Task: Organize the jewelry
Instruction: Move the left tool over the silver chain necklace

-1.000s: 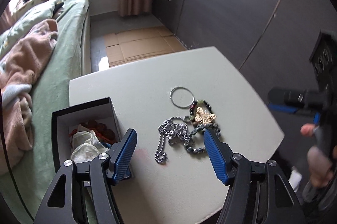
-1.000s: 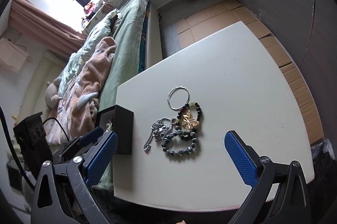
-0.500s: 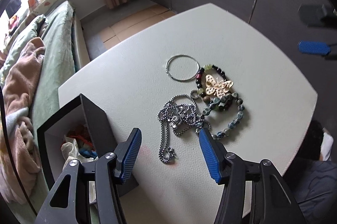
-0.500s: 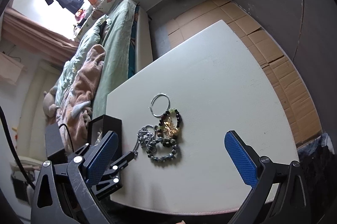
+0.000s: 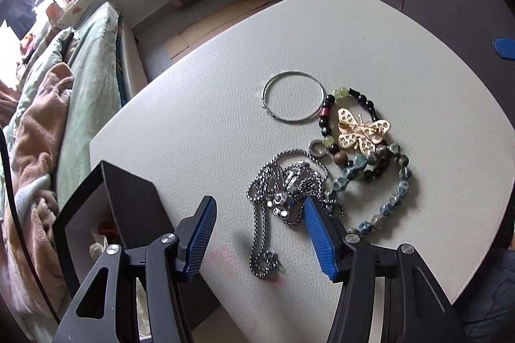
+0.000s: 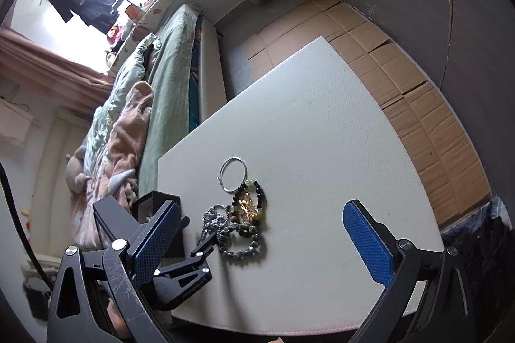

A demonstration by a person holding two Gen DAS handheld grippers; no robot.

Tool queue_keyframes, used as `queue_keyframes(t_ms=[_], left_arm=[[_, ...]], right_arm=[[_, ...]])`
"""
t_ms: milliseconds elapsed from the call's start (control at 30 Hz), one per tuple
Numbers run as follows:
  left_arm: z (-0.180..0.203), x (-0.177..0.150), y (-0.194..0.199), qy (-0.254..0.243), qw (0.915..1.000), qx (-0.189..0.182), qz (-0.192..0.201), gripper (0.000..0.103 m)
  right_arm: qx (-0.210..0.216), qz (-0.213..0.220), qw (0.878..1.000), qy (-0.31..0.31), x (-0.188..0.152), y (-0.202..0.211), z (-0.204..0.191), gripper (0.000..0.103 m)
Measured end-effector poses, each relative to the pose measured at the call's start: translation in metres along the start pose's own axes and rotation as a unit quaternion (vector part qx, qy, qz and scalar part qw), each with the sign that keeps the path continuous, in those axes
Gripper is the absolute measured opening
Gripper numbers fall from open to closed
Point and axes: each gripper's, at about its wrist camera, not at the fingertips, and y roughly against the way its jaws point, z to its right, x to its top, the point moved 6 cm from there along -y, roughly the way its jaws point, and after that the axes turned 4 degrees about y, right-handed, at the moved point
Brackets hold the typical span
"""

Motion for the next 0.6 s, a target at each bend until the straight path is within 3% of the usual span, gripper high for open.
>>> queue_keyframes(t_ms=[267,600], left_arm=[[0.001,0.015,-0.005,0.008,0.9998,-0.004,0.020,0.058],[0.008,0.004,0.000,-0.038,0.9992,-0.007,0.013,0.058]], right_arm=[[0.003,0.001,1.000,-0.002,0.005,0.000,0.001,0.102],[0.005,-0.001,1.000,0.003,0.004,0.000,-0.001,0.102]])
